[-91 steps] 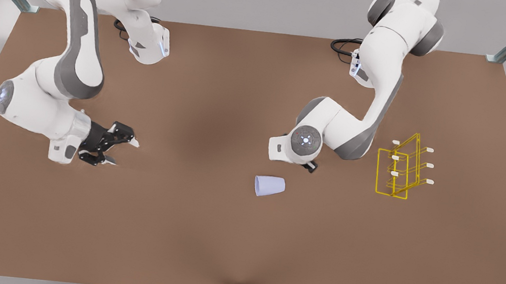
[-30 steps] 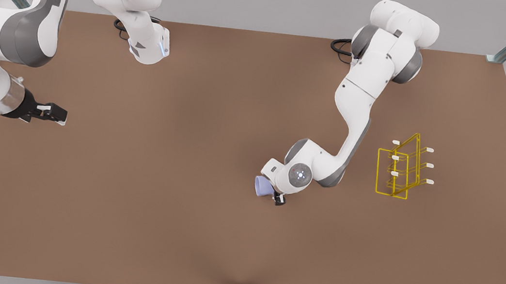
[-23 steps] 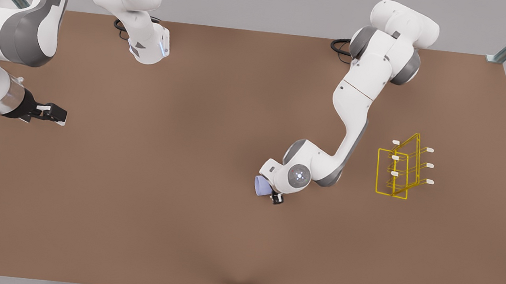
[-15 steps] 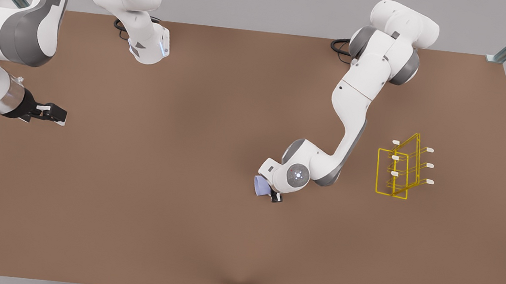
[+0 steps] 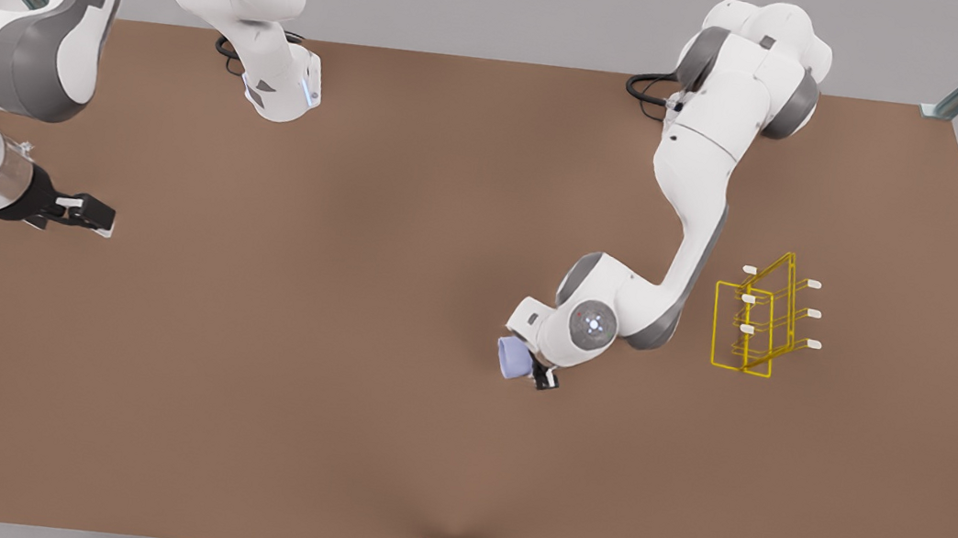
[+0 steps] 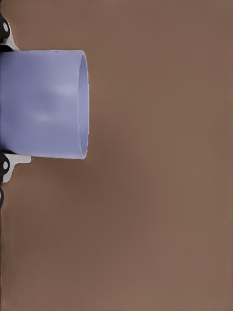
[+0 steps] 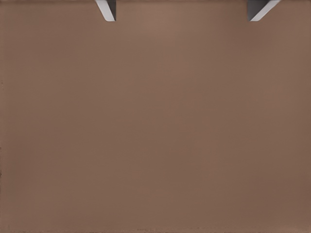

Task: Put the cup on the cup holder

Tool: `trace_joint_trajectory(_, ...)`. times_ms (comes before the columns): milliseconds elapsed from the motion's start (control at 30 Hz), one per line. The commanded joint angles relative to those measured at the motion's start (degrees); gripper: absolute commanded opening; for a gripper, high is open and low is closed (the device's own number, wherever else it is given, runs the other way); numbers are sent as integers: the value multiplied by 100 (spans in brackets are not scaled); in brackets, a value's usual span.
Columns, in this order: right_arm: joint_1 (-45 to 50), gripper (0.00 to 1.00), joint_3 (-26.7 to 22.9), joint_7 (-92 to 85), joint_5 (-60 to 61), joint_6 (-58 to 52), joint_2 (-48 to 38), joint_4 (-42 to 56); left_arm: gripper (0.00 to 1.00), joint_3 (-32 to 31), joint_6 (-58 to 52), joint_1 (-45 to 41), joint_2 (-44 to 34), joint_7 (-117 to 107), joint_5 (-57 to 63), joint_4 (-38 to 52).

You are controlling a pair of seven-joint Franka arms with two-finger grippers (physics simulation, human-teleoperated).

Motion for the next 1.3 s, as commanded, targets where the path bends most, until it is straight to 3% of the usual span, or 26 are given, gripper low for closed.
trace_joint_trajectory(0, -23, 100, -8, 32, 10, 84, -4, 23, 69, 54, -979, -2, -193, -26, -2, 17)
trace_joint_trajectory(67, -23, 100, -8, 32, 28, 101, -4, 32, 73, 388, -1480, -10, -483, 1, 25, 17)
trace_joint_trajectory(167, -102, 100, -131, 58, 98, 101, -22, 32, 74, 590, -2157, -19, -949, -52, 964, 122)
trace_joint_trajectory(400, -40, 100, -96, 58, 98, 128, 13, 49, 74, 529, -4248, -362, -1089, 572, 5016, 316)
trace_joint_trajectory(600, -75, 100, -96, 58, 98, 137, 5, 76, 74, 520, -5576, -1021, -826, 1161, 7038, 245)
trace_joint_trajectory(767, -84, 100, -96, 58, 98, 137, 13, 76, 74, 581, -6112, -1100, -413, 1108, 7565, 184)
trace_joint_trajectory(933, -84, 100, -104, 58, 98, 145, 5, 76, 73, 1240, -6183, -1012, 36, 792, 7654, 149)
trace_joint_trajectory(1067, -93, 100, -104, 58, 98, 189, 5, 76, 73, 1618, -6209, -1004, -96, 344, 7601, -624)
trace_joint_trajectory(1267, -93, 100, -104, 58, 98, 189, 13, 76, 73, 1610, -6200, -1030, -263, -219, 7320, -1459)
